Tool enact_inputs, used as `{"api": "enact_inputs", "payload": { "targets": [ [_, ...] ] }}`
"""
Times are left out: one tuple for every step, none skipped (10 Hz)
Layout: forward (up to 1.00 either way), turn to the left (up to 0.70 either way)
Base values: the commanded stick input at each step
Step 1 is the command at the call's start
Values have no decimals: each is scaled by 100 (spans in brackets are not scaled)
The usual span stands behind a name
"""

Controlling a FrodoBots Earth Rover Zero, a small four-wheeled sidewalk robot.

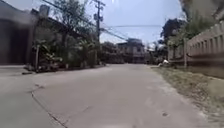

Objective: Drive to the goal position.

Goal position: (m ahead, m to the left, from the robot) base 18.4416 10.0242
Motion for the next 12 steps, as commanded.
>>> {"api": "enact_inputs", "payload": {
  "targets": [
    [100, 0],
    [100, 0],
    [100, 0],
    [100, 0],
    [100, 0],
    [100, 0],
    [100, 0],
    [100, 0],
    [100, 0],
    [100, 0],
    [100, 0],
    [100, 0]
  ]
}}
